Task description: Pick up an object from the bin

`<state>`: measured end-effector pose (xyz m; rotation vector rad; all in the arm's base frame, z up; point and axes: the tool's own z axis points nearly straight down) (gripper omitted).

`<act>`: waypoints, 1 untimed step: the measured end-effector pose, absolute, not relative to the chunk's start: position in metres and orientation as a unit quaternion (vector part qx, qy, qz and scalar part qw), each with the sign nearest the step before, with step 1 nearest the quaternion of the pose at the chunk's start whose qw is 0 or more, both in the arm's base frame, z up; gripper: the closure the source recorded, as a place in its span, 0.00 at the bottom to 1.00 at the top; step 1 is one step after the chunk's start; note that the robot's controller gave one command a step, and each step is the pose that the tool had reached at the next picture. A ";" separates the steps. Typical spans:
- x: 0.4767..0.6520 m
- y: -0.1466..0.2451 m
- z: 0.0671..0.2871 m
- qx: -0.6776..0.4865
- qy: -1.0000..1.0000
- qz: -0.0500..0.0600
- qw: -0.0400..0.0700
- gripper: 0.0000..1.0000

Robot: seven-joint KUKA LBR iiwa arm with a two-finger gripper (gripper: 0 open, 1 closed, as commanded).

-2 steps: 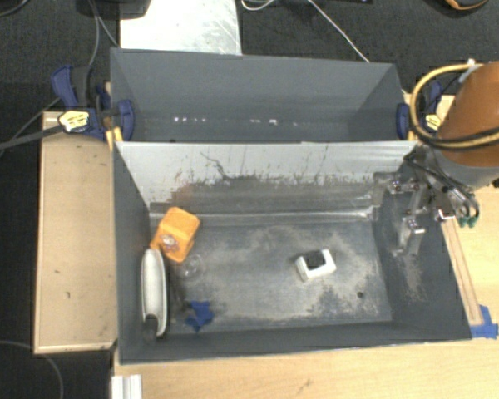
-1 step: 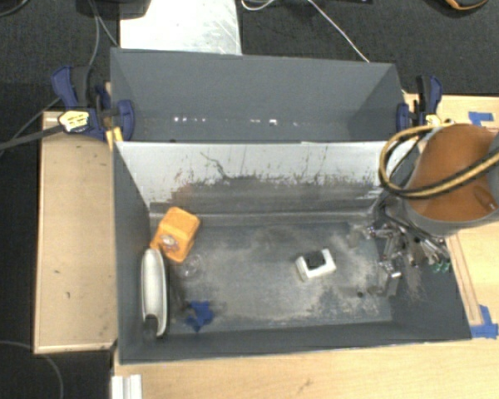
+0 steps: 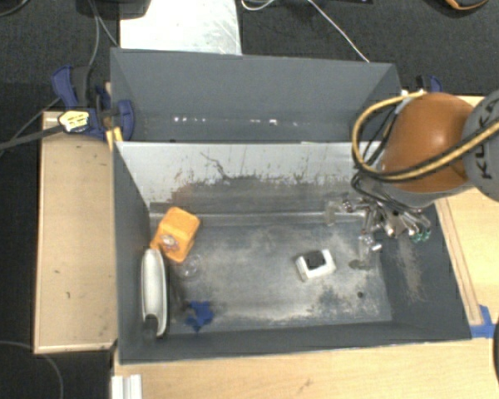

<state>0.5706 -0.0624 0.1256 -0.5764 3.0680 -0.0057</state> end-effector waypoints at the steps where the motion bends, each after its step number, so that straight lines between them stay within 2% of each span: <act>1: 0.513 -0.026 0.070 -0.251 0.968 0.002 0.001 0.00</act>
Offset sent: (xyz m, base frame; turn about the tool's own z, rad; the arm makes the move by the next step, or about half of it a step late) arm -0.0198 0.0390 0.0162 -0.2864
